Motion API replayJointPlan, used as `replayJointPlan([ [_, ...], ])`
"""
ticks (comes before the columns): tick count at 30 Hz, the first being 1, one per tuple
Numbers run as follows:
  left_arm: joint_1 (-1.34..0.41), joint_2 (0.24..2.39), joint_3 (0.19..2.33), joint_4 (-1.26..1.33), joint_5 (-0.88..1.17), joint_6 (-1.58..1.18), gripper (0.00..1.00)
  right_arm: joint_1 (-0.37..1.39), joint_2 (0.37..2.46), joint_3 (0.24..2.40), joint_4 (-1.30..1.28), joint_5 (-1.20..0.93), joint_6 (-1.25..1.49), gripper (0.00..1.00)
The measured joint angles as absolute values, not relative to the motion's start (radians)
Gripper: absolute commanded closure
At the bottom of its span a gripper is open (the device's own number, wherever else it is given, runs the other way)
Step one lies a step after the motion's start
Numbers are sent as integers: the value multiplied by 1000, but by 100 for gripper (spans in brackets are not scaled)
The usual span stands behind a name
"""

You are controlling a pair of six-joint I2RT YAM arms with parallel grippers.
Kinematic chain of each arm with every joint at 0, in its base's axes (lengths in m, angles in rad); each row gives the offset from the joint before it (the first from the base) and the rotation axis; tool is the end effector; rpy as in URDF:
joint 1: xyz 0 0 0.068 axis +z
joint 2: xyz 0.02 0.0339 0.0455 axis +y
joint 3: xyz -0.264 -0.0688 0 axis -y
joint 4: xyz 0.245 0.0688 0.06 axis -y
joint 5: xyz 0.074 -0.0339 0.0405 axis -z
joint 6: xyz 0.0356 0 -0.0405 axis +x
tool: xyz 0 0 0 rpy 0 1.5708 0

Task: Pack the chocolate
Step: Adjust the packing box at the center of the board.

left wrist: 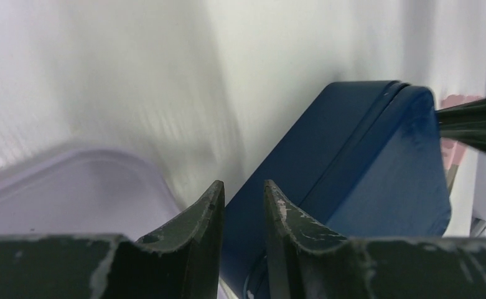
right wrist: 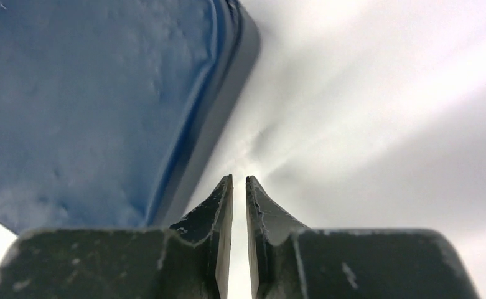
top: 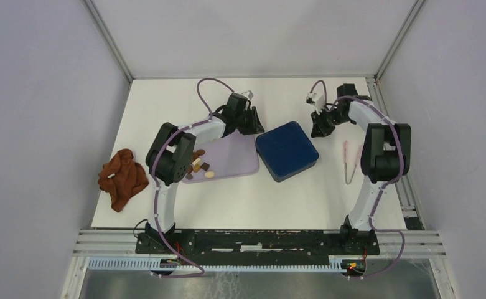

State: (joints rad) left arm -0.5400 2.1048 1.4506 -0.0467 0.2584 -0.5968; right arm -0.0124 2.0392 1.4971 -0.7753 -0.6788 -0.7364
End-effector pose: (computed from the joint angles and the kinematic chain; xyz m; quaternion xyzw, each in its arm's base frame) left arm 0.3969 -0.2485 0.1693 0.0287 0.9005 -0.3234 0.2893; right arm 0.4058 0.0173 0.1756 -0.3706 0.8599 0.2638 0.2317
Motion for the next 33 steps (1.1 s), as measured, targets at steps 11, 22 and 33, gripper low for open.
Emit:
replayJointPlan([
  [11, -574, 2103, 1426, -99, 237, -577, 66, -171, 1511, 1090, -584, -599, -657, 83],
  [22, -634, 2024, 1313, -97, 236, -577, 66, -213, 1312, 735, -538, -607, -448, 83],
  [33, -743, 1936, 1209, -49, 207, -583, 66, -235, 1522, 799, -524, -585, -423, 83],
])
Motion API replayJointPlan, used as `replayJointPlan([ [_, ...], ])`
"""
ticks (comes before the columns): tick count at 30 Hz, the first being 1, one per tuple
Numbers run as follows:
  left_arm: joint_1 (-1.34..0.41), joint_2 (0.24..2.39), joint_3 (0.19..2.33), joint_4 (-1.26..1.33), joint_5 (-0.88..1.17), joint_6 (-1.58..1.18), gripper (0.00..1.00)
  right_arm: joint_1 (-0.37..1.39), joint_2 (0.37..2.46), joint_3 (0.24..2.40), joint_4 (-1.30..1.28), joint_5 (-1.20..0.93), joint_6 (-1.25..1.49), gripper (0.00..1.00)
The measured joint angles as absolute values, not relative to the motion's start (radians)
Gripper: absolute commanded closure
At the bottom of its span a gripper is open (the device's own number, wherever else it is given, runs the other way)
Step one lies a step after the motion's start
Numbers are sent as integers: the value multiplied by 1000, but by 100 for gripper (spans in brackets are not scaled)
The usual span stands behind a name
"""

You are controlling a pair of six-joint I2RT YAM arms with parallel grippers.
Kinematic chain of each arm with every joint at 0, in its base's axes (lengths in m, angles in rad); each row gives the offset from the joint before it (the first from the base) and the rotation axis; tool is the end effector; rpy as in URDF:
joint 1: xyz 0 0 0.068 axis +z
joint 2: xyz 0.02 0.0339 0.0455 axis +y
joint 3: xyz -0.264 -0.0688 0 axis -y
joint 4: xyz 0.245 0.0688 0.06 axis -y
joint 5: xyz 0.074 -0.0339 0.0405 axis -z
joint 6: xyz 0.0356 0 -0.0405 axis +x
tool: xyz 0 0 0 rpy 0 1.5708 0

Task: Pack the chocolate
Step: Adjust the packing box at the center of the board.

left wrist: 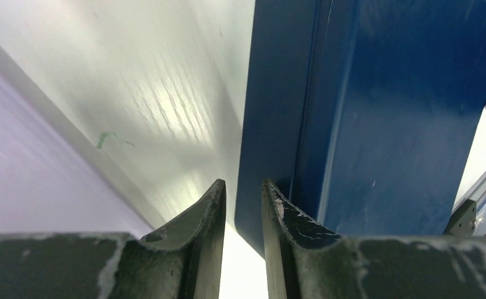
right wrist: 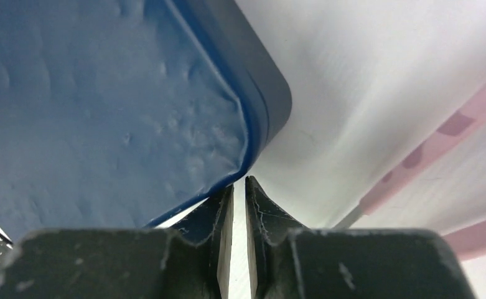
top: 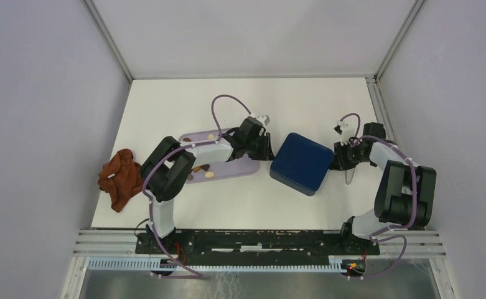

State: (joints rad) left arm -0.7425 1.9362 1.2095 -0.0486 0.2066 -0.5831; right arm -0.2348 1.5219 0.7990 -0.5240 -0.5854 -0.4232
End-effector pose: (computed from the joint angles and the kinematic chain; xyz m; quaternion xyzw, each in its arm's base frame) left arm 0.3009 -0.2860 0.1660 0.1128 0.9109 -0.3120 0.2452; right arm 0.2609 -0.0422 0.1618 -0.1352 0.9364 0.2196 0.2381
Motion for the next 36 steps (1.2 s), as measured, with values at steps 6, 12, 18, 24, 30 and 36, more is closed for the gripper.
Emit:
replayJointPlan([
  [6, -795, 1917, 1147, 0, 176, -615, 66, -253, 1529, 813, -510, -579, -426, 84],
  [12, -849, 1882, 1073, 43, 121, -661, 65, -253, 1595, 878, -510, -607, -435, 84],
  [18, -882, 1803, 989, 58, 35, -705, 63, -257, 1608, 895, -503, -566, -445, 84],
  [24, -886, 1762, 984, 51, -30, -707, 63, -278, 1469, 834, -443, -401, -480, 86],
  [30, -892, 1783, 1005, 36, -57, -706, 64, -275, 1399, 792, -453, -382, -486, 87],
  [36, -916, 1835, 1035, 36, -67, -706, 65, -208, 1399, 754, -496, -376, -471, 88],
])
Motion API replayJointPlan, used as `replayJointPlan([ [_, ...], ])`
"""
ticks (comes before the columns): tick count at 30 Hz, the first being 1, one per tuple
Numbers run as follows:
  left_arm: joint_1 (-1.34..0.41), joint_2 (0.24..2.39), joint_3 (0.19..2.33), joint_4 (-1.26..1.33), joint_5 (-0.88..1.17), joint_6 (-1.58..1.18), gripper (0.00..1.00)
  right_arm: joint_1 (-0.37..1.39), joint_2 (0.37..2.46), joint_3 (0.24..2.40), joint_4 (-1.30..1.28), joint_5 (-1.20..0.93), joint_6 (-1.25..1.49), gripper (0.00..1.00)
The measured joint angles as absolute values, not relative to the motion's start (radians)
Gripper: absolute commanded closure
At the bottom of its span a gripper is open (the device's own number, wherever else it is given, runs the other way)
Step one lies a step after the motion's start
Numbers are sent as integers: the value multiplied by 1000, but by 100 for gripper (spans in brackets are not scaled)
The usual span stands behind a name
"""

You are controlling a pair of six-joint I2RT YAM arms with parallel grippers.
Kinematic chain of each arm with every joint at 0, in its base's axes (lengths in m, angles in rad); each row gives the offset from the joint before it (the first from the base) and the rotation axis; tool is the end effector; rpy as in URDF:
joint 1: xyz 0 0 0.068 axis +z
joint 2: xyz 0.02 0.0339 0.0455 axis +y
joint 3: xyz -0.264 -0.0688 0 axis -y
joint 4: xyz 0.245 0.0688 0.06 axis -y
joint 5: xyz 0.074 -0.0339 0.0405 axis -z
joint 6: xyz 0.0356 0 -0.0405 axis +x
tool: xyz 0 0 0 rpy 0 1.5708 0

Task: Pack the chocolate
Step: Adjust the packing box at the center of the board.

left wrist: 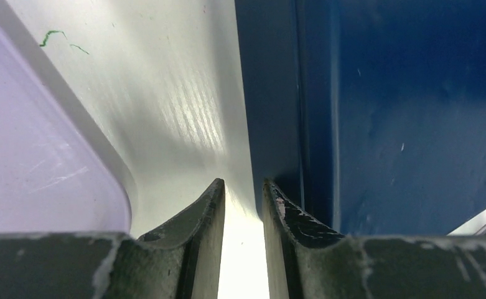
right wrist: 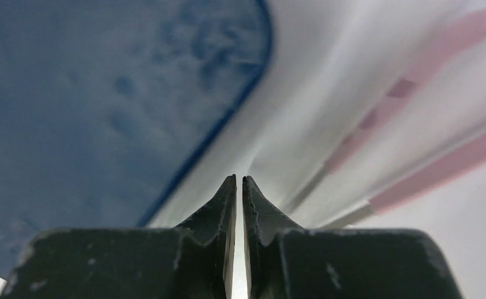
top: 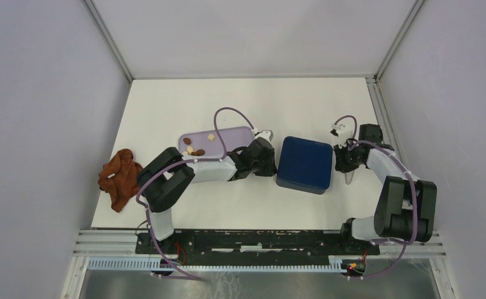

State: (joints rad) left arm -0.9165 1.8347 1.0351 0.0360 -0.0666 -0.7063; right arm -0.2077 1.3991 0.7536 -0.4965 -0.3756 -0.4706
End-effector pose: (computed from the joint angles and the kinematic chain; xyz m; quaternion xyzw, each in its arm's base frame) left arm 0.2342 -0.3015 0.1588 0.0834 0.9154 -0.2636 0.2924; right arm 0.2485 -0.0390 0.1767 -0.1652 0.9464 0.1025 0.2578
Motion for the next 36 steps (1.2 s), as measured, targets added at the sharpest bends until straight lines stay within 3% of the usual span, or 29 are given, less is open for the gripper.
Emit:
replayJointPlan([
  [14, -1021, 1842, 1039, 1, -136, -710, 66, -2, 1355, 746, -485, -203, -415, 88],
  [21, -1052, 1829, 1012, -2, -178, -744, 54, 22, 1377, 790, -467, -173, -424, 85],
  [27, -1052, 1712, 933, -56, -223, -764, 46, -98, 1348, 791, -469, -136, -486, 78],
  [29, -1053, 1641, 888, -62, -227, -769, 38, -153, 1327, 800, -477, -141, -519, 62],
  [30, -1053, 1606, 867, -62, -226, -772, 31, -184, 1312, 807, -480, -159, -537, 47],
  [32, -1052, 1516, 808, -32, -215, -780, 15, -223, 1275, 814, -478, -210, -558, 8],
  [33, -1052, 1472, 780, -10, -203, -785, 8, -241, 1244, 815, -470, -256, -573, 2],
  [34, -1053, 1433, 756, 17, -191, -793, 3, -250, 1212, 813, -461, -300, -571, 2],
  [36, -1052, 1391, 731, 74, -161, -804, 0, -255, 1162, 810, -425, -403, -573, 11],
])
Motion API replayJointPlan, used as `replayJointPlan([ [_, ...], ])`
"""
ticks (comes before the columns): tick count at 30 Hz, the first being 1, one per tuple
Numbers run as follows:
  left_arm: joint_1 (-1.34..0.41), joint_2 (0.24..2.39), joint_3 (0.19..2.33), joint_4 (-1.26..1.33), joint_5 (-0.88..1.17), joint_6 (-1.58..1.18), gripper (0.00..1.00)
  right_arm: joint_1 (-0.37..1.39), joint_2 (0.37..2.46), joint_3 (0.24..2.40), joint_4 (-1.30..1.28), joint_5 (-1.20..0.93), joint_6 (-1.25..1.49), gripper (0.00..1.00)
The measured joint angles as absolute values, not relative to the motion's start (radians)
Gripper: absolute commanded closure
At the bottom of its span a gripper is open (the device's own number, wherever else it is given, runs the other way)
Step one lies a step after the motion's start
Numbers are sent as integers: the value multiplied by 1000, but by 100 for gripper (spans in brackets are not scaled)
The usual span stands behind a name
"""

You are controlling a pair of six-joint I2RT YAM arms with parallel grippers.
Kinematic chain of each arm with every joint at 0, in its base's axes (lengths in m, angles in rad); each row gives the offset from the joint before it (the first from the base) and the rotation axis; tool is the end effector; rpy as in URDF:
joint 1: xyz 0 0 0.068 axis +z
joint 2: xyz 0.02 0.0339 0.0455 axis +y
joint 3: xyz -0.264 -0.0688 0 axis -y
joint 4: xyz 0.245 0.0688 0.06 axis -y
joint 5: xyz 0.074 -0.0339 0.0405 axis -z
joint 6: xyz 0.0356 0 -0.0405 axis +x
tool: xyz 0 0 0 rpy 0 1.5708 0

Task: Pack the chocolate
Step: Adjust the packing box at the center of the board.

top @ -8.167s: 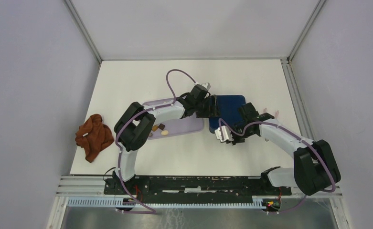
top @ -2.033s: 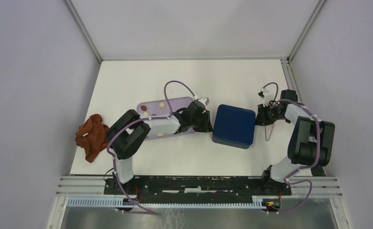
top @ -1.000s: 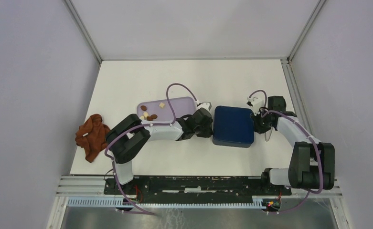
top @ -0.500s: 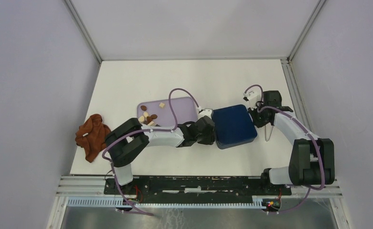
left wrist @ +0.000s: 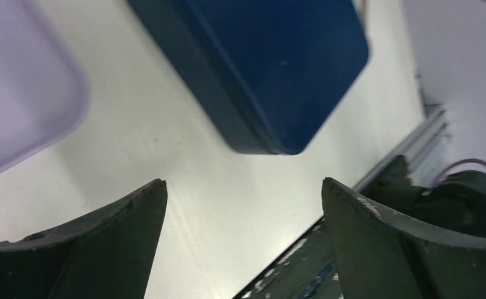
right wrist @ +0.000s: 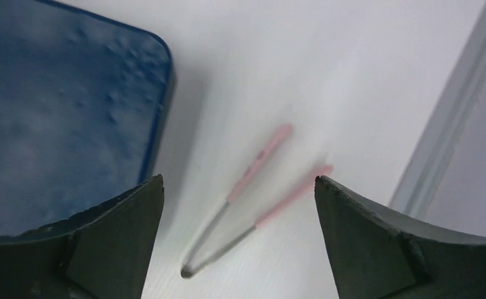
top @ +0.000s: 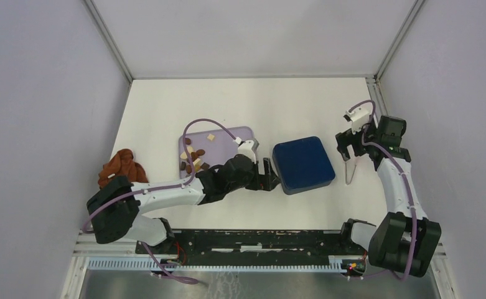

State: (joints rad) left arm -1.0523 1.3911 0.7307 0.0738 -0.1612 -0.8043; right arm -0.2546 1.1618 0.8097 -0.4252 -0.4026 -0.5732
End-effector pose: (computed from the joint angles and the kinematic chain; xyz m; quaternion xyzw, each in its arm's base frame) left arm 0.1507 -0.2525 0.2099 0.0709 0.8764 -0.3345 0.3390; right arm 0.2375 -0.0474 0.2527 -0.2196 0.8800 0.0166 0.4208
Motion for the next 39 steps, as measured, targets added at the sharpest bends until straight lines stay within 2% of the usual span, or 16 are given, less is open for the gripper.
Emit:
replayJointPlan([
  [3, -1048, 1389, 729, 168, -107, -822, 0, -250, 1174, 819, -411, -518, -568, 33],
  [4, -1042, 1398, 730, 198, -86, -830, 0, -250, 1180, 821, -409, -531, -562, 45],
  [6, -1029, 1433, 739, 236, -57, -844, 0, -249, 1227, 813, -406, -524, -554, 59],
  [8, -1011, 1488, 763, 249, -42, -853, 0, -247, 1232, 791, -404, -501, -549, 67],
  [11, -992, 1571, 810, 237, -42, -859, 0, -226, 1248, 770, -408, -465, -548, 72],
  [18, -983, 1704, 918, 176, -51, -859, 3, -104, 1361, 768, -428, -435, -550, 76],
  [24, -983, 1773, 975, 113, -65, -858, 22, -58, 1368, 782, -448, -444, -553, 76],
  [27, -984, 1780, 999, 98, -76, -858, 29, -54, 1370, 803, -454, -449, -556, 73],
  [32, -982, 1782, 1009, 86, -79, -859, 34, -65, 1358, 831, -474, -447, -600, 64],
  [35, -978, 1782, 1010, 85, -78, -859, 34, -97, 1300, 850, -558, -500, -724, 64],
  [38, -975, 1782, 1011, 84, -77, -859, 36, -118, 1219, 892, -715, -582, -976, 69],
  [39, -975, 1782, 1011, 84, -77, -859, 36, -118, 1193, 902, -787, -612, -1105, 74],
])
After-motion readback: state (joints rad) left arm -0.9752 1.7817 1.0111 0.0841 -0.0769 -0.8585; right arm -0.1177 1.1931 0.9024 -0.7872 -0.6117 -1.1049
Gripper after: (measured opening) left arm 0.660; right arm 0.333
